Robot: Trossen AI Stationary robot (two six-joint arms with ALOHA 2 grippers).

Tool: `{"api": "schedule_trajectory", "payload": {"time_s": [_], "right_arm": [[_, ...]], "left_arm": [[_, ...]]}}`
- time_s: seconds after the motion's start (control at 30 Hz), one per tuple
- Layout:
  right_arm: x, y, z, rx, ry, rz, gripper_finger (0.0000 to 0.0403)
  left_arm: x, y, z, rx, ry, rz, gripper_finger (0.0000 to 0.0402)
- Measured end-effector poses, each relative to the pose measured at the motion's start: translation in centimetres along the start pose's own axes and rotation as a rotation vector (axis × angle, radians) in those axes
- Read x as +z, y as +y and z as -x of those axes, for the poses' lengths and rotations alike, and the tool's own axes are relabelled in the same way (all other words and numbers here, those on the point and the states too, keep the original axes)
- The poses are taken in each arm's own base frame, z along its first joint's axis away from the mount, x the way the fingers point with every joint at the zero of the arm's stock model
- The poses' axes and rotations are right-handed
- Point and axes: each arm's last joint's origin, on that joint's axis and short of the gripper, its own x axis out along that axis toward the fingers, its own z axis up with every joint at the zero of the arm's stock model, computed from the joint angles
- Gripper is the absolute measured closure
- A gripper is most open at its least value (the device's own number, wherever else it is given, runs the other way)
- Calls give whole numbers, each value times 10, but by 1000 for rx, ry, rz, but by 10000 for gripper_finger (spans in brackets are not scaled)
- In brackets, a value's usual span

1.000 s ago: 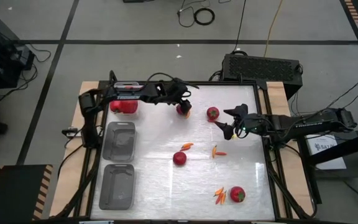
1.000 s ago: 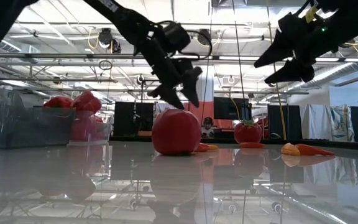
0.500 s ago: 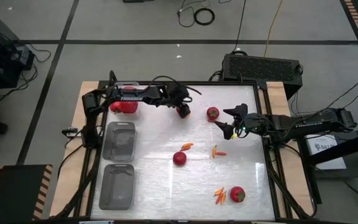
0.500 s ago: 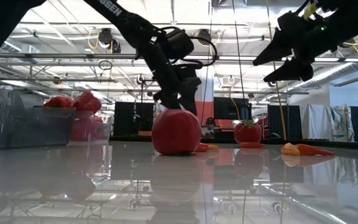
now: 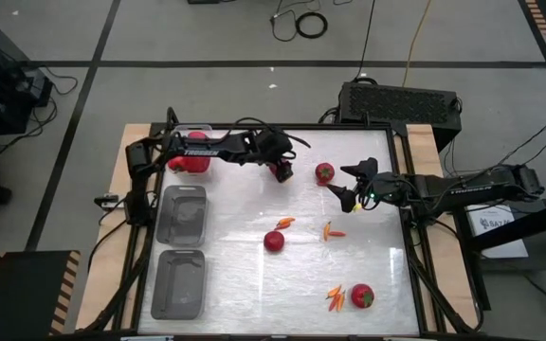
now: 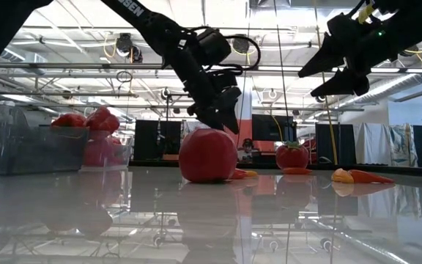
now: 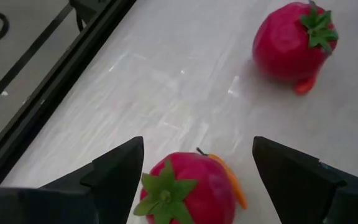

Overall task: Sort produce into baskets
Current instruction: Put the top center tomato into the top black transparent bin

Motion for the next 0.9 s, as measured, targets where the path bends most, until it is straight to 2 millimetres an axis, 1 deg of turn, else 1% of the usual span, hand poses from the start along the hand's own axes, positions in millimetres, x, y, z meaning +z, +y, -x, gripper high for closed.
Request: {"api": "schedule_trajectory", "payload": {"time_s": [0.13,0.5,0.63,0.9], "right_arm": [[0,0,0,0,0,10,9],[0,0,0,0,0,11,9],[0,0,0,0,0,10,9],[0,0,0,0,1,9,9]], "left_arm": [[-1,0,0,-2,8,0,76],[-4,2,0,3,42,28,17],[-10,6,-4,11,85,49,13],[-22,5,-24,10,145,45,13]]}}
